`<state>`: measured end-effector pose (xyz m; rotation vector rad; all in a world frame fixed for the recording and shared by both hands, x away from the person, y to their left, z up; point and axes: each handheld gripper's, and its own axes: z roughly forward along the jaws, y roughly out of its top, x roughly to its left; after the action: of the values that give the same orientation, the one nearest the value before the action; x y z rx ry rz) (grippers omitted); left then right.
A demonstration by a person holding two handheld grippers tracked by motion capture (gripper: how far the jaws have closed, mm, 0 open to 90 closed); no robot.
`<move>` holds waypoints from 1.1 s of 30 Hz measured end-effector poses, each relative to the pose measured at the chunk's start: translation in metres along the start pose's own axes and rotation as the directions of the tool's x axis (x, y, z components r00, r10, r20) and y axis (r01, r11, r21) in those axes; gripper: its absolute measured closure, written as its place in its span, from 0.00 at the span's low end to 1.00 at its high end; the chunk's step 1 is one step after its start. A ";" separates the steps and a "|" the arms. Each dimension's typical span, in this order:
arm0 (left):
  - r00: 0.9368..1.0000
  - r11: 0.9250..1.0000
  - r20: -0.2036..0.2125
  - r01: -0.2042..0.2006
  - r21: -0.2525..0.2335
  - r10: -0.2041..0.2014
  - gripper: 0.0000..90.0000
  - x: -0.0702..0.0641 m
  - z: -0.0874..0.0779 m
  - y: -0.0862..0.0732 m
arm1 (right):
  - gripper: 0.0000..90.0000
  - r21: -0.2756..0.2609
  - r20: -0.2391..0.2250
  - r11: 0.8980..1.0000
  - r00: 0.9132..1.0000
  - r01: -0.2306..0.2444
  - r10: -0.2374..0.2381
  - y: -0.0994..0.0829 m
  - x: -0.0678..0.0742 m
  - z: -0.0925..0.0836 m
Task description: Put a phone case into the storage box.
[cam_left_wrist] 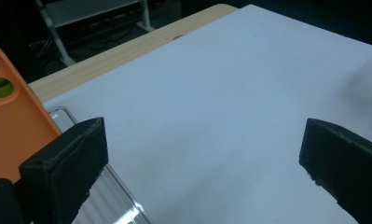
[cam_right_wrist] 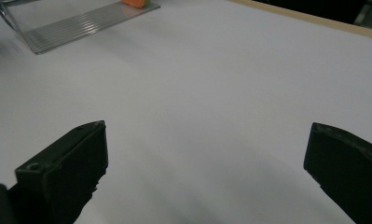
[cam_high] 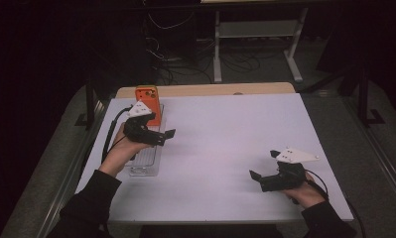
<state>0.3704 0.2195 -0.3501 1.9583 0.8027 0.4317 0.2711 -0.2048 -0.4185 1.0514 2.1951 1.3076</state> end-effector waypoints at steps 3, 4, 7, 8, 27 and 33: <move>1.000 1.000 0.023 -0.002 -0.005 0.002 0.01 -0.004 -0.006 -0.008 | 0.00 0.005 -0.017 1.000 1.000 0.001 -0.001 0.001 0.001 -0.001; 1.000 1.000 0.028 -0.003 -0.014 0.003 0.01 -0.006 -0.009 -0.010 | 0.00 0.007 -0.021 1.000 1.000 0.001 -0.001 0.001 0.002 -0.001; 0.999 1.000 0.045 0.001 -0.017 -0.001 0.01 -0.010 -0.015 -0.020 | 0.00 0.008 -0.027 1.000 1.000 0.015 -0.014 0.001 0.002 -0.001; 0.999 1.000 0.052 -0.004 -0.015 0.005 0.01 -0.011 -0.017 -0.023 | 0.00 0.012 -0.028 1.000 1.000 0.010 -0.010 0.001 0.002 -0.001; 0.993 0.998 0.106 -0.056 0.000 0.056 0.00 -0.024 -0.032 -0.064 | 0.00 0.009 -0.023 1.000 1.000 0.010 -0.010 0.002 0.003 -0.002; 0.992 0.998 0.112 -0.055 0.004 0.054 0.01 -0.025 -0.035 -0.074 | 0.00 0.004 -0.020 1.000 1.000 0.021 -0.021 0.003 0.003 -0.003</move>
<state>0.3050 0.2498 -0.3959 1.9962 0.6816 0.3488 0.2687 -0.2034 -0.4147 1.0182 2.2179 1.3106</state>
